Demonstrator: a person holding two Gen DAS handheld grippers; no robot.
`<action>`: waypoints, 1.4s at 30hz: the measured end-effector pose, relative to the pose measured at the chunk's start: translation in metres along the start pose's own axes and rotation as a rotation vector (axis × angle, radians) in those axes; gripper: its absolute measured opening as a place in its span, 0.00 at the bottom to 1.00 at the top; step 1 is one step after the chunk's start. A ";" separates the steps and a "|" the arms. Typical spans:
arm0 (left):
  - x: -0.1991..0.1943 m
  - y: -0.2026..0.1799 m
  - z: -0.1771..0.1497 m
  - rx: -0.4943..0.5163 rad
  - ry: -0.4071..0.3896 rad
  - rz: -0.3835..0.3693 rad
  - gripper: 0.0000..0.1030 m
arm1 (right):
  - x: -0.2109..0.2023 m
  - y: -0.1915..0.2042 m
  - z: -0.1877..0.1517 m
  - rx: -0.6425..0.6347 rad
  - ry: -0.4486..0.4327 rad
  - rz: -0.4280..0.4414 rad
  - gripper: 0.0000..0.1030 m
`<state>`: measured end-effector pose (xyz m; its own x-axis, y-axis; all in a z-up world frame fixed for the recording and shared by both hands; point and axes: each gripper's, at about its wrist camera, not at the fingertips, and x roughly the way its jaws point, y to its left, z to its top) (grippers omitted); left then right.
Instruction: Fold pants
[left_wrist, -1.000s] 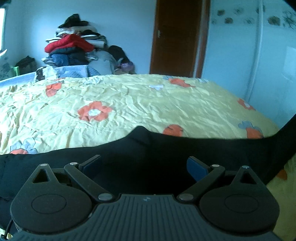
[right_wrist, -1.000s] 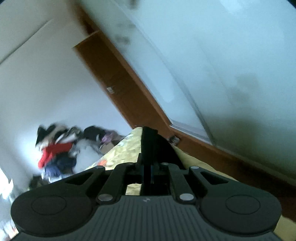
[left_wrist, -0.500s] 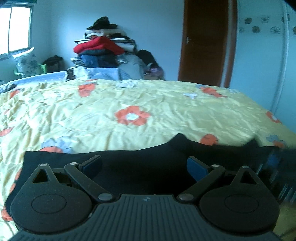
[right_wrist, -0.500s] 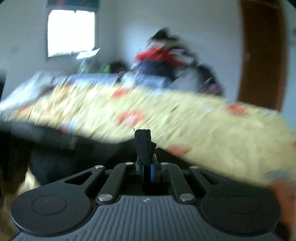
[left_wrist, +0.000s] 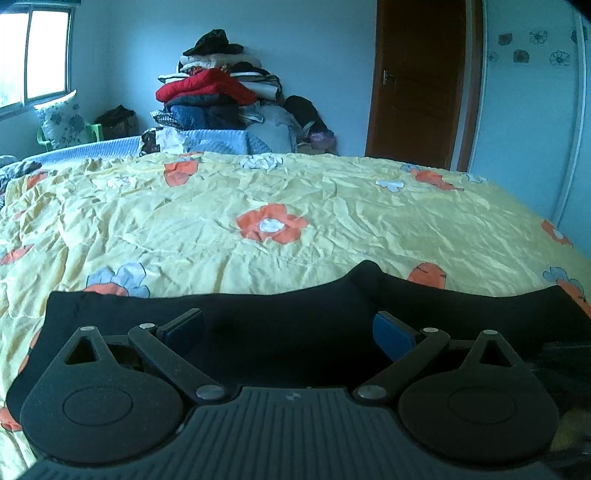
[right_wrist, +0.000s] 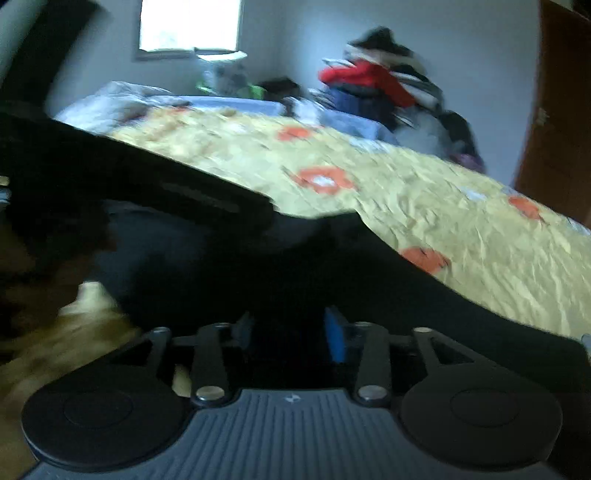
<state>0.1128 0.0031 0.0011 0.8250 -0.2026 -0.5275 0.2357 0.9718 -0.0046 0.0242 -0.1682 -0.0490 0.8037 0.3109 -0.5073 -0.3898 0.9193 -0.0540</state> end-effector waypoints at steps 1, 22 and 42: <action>0.000 -0.001 0.002 0.002 -0.004 -0.002 0.96 | -0.020 -0.006 -0.001 0.005 -0.041 0.020 0.41; 0.019 -0.145 0.022 0.269 0.033 -0.340 0.97 | -0.147 -0.134 -0.089 0.161 0.034 -0.234 0.48; 0.076 -0.246 0.003 0.400 0.160 -0.312 0.98 | -0.142 -0.093 -0.098 -0.047 0.219 -0.096 0.01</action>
<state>0.1193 -0.2514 -0.0351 0.6032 -0.4229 -0.6762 0.6605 0.7402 0.1263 -0.0975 -0.3213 -0.0559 0.7231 0.1582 -0.6723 -0.3407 0.9284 -0.1480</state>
